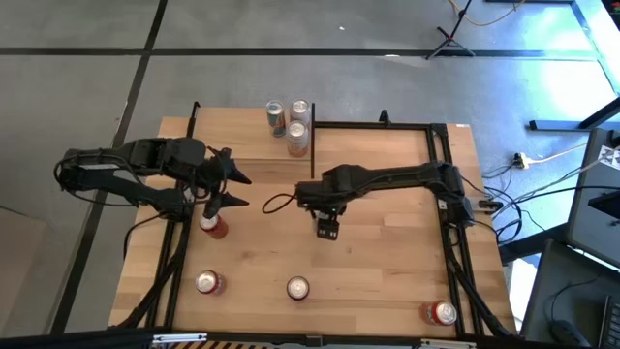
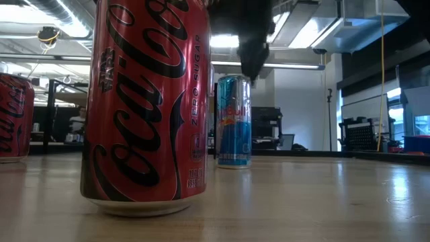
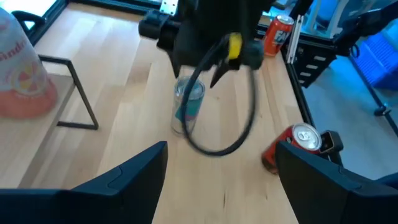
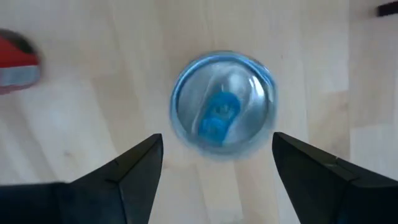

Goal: Place canned beverage on shelf
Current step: Move the blue soda can to the center of the table, then put the blue soda can on the shelf aligned with the other blue soda can

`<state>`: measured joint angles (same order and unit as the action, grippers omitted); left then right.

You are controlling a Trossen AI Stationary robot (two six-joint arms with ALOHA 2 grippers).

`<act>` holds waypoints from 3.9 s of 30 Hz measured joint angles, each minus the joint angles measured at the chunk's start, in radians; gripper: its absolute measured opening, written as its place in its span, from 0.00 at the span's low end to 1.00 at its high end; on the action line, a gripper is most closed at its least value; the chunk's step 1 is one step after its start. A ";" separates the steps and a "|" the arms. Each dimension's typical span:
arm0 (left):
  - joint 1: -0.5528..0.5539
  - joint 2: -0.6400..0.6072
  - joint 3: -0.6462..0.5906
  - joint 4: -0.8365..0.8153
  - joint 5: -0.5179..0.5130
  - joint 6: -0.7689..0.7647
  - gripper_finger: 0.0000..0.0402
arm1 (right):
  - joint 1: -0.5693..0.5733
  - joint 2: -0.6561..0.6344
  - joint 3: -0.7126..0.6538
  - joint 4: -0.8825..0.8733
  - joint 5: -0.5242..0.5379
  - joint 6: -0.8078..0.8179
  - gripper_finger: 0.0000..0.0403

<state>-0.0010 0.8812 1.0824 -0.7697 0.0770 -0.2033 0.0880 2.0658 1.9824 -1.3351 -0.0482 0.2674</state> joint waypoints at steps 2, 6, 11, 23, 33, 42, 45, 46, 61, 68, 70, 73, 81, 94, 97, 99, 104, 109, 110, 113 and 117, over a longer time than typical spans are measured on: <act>0.000 0.016 0.000 0.022 -0.004 0.009 0.71 | 0.015 -0.038 0.003 0.017 0.009 0.001 0.72; 0.000 0.057 0.000 0.092 -0.003 0.035 0.71 | 0.060 -0.116 -0.008 0.014 0.045 -0.010 0.72; 0.000 0.130 0.000 0.196 -0.015 0.051 0.71 | 0.122 -0.269 -0.100 0.036 0.175 -0.011 0.72; -0.009 0.405 0.000 0.489 -0.060 0.047 0.71 | 0.210 -0.690 -0.609 0.284 0.224 0.125 0.72; -0.009 0.617 -0.001 0.716 -0.056 0.051 0.71 | 0.266 -0.846 -0.843 0.414 0.228 0.247 0.72; -0.016 0.714 -0.008 0.842 -0.066 0.030 0.71 | 0.301 -0.849 -0.955 0.530 0.233 0.317 0.72; -0.026 0.717 -0.062 0.869 -0.067 0.019 0.71 | 0.301 -0.850 -0.976 0.531 0.234 0.340 0.72; -0.027 0.718 -0.086 0.891 -0.072 0.001 0.71 | 0.301 -0.850 -0.982 0.531 0.230 0.348 0.72; -0.023 0.691 -0.269 1.130 -0.167 0.035 0.71 | 0.298 -0.849 -0.999 0.579 0.205 0.361 0.72; -0.009 0.737 -0.271 1.203 -0.110 0.052 0.71 | 0.298 -0.849 -0.999 0.580 0.176 0.390 0.72; -0.013 0.766 -0.271 1.234 -0.102 0.046 0.71 | 0.298 -0.849 -0.999 0.581 0.177 0.398 0.72; -0.013 0.789 -0.270 1.245 -0.086 0.026 0.71 | 0.298 -0.849 -0.999 0.578 0.178 0.408 0.72; -0.013 0.838 -0.270 1.226 -0.066 0.031 0.71 | 0.298 -0.849 -0.999 0.578 0.178 0.411 0.72; -0.013 0.854 -0.270 1.233 -0.067 0.024 0.70 | 0.298 -0.849 -0.999 0.578 0.196 0.410 0.72; -0.013 0.854 -0.270 1.238 -0.069 0.010 0.65 | 0.298 -0.849 -0.999 0.578 0.196 0.410 0.72; -0.013 0.855 -0.270 1.239 -0.067 0.000 0.59 | 0.298 -0.849 -0.999 0.578 0.196 0.410 0.72; -0.013 0.838 -0.270 1.230 -0.042 -0.046 0.49 | 0.298 -0.849 -0.999 0.578 0.195 0.409 0.72; -0.013 0.733 -0.268 1.210 -0.048 -0.114 0.49 | 0.298 -0.850 -0.999 0.586 0.195 0.410 0.72; -0.014 0.705 -0.268 1.189 -0.059 -0.121 0.49 | 0.298 -0.850 -0.999 0.586 0.195 0.410 0.72; -0.014 0.609 -0.268 1.124 -0.077 -0.125 0.49 | 0.298 -0.851 -0.999 0.586 0.195 0.406 0.72; -0.009 0.457 -0.267 1.001 -0.125 -0.101 0.49 | 0.298 -0.851 -0.999 0.586 0.196 0.384 0.72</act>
<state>-0.0102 1.3382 0.8158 0.2316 -0.0479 -0.3043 0.3859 1.2144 0.9836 -0.7486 0.1476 0.6516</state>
